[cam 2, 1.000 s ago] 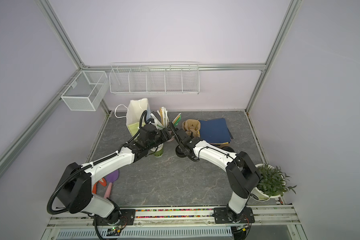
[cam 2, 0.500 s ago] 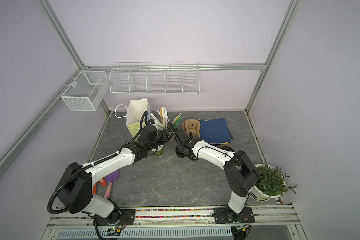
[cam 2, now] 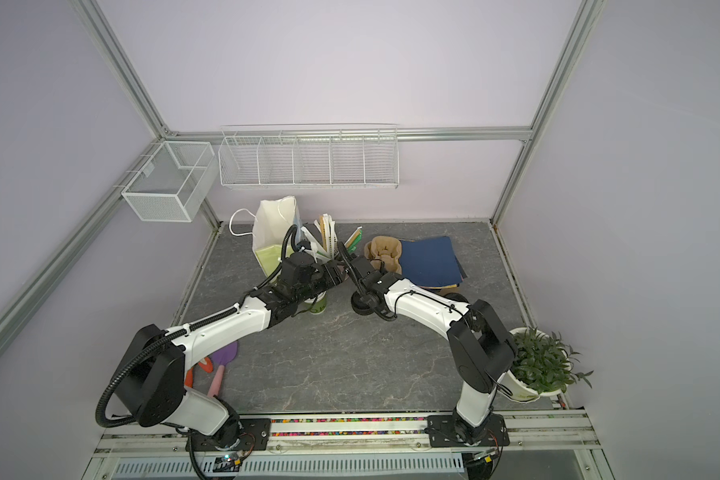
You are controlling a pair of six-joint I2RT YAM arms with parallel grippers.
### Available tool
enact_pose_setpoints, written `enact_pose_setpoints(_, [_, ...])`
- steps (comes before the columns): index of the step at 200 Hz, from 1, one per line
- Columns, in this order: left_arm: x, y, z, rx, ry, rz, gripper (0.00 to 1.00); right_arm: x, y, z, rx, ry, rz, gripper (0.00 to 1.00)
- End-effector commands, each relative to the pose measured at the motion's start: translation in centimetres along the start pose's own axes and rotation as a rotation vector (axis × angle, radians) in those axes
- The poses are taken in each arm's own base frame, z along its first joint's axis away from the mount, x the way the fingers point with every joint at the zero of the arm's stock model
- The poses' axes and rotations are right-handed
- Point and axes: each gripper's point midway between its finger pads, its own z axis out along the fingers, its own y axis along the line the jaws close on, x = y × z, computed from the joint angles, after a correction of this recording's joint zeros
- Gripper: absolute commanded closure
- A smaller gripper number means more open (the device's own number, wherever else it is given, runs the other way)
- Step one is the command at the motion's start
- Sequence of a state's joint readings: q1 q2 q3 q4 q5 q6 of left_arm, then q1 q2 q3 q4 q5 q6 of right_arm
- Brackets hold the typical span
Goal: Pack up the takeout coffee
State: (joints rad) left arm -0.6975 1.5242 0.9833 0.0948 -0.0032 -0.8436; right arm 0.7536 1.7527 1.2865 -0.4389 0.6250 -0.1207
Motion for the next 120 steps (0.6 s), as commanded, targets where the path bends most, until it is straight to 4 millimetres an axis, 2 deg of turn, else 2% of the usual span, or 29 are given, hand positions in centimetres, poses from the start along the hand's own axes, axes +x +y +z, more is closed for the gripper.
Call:
enact_pose_setpoints(1, [0.9, -0.1, 0.3, 0.013, 0.005, 0.015, 0.32, -1.2, -0.6, 0.2, -0.012, -0.027, 0.026, 0.81])
enact_pose_setpoints(59, [3.1, -0.7, 0.7, 0.046, 0.039, 0.021, 0.32, -1.8, -1.1, 0.1, -0.057, -0.036, 0.079, 0.93])
enact_pose_setpoints(120, [6.1, -1.9, 3.0, 0.130, 0.102, -0.024, 0.32, -1.8, -2.2, -0.4, -0.102, -0.040, 0.166, 0.93])
